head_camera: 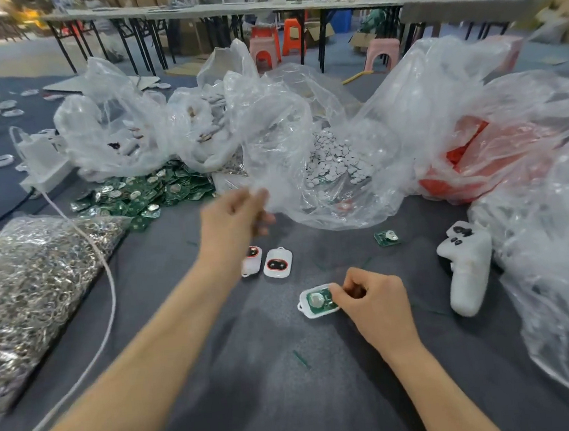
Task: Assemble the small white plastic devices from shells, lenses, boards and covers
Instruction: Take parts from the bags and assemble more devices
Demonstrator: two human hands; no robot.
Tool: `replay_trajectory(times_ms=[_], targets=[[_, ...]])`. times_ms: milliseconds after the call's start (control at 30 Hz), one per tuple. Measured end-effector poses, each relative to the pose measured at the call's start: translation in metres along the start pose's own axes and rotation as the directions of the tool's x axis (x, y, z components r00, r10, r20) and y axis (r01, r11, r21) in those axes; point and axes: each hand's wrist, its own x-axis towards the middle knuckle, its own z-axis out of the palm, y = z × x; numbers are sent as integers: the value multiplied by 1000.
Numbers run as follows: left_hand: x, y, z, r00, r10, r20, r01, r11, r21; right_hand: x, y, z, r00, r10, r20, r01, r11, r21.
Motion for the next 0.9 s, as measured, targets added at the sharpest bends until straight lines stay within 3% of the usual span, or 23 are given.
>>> replay_trajectory(times_ms=[67, 167, 267, 333, 633, 800, 900], targets=[[-37, -23, 11, 978, -141, 156, 161, 979, -126, -3, 2, -4, 999, -37, 5, 37, 999, 23], [-64, -43, 18, 908, -225, 353, 312, 927, -210, -7, 3, -13, 999, 2, -33, 7, 965, 263], [-71, -50, 18, 856, -218, 468, 316, 938, -141, -7, -1, -22, 997, 81, 13, -74, 814, 576], [-71, -49, 17, 856, -220, 467, 314, 940, -132, -6, -2, -25, 994, 91, 68, -113, 720, 685], [-72, -52, 15, 876, -210, 433, 325, 922, -211, -3, -4, -27, 980, 125, 157, -200, 566, 800], [-73, -47, 10, 813, -251, 525, 400, 896, -191, -5, -2, -30, 975, 26, 220, -196, 567, 800], [-73, -42, 9, 782, -273, 560, 432, 886, -171, -6, -3, -32, 959, -52, 277, -182, 637, 749]])
